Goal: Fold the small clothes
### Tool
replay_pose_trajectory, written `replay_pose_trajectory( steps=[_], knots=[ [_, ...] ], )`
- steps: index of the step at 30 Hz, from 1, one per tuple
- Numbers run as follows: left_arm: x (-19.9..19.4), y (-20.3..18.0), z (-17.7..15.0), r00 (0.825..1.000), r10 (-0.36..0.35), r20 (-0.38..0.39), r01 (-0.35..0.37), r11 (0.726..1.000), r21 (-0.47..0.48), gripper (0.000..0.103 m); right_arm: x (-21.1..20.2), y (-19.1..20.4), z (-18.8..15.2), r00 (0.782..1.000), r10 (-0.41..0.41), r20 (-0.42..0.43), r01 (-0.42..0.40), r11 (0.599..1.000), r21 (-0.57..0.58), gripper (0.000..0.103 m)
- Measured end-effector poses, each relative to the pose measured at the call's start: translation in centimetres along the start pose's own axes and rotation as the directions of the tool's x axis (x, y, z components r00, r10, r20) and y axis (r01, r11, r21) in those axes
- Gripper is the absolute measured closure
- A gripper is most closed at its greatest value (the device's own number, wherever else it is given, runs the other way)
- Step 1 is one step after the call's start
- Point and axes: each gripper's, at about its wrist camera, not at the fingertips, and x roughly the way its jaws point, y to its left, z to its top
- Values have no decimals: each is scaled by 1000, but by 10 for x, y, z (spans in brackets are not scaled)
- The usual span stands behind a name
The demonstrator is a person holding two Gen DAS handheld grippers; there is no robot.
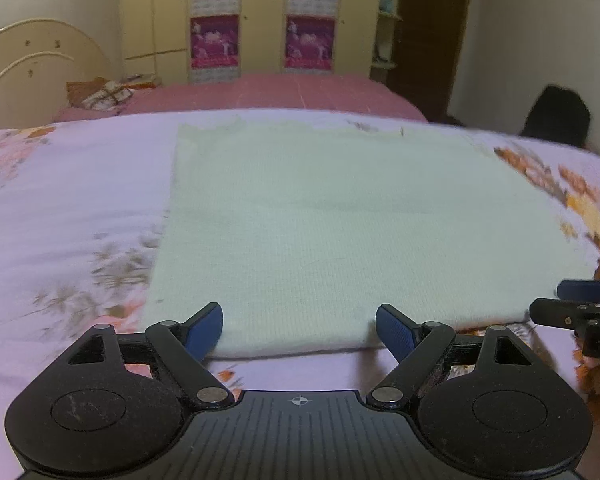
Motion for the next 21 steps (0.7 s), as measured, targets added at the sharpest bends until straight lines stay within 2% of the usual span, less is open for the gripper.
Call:
replay_pose_trajectory(
  steps=[1,3,5,8,10,11,13,15,16,17,20,21],
  knots=[
    [-6,5,-2,1000,0,11,0,1000,-28,20,-5,-2,0,1000,6,12,-6,1000,15,55],
    [-18,23,-10,999,-30,17,32,988,-153,20,-12,-5,-1,1000,7,29,-8,1000,28,56],
    [-24,38,-23,996,-82,19,84,953,-292,20,-19,-7,-3,998,25,50,-27,999,39,58],
    [-17,58,-42,986,-158,48,160,846,-508,21,-24,-7,-3,995,59,78,-63,997,54,66],
    [-11,70,-45,979,-173,109,203,767,-609,22,-25,-6,1,991,101,89,-108,991,75,85],
    [-6,76,-45,974,-183,132,225,723,-653,22,-24,-6,3,988,125,91,-133,987,91,87],
    [6,86,-44,969,-179,173,248,663,-706,27,-21,-6,9,982,162,100,-174,977,121,87],
    [20,93,-43,964,-171,202,264,604,-752,43,-16,-6,15,980,173,104,-186,974,133,87],
    [27,96,-43,961,-171,216,275,577,-769,46,-12,-5,20,978,178,105,-191,972,136,87],
    [35,99,-41,961,-167,220,277,557,-783,54,-7,-5,24,978,181,106,-195,971,137,87],
    [53,99,-36,956,-163,245,294,532,-794,60,11,-3,37,974,197,108,-211,967,140,88],
    [57,98,-34,955,-164,246,296,531,-794,69,17,-2,41,973,202,111,-216,966,138,88]
  ],
)
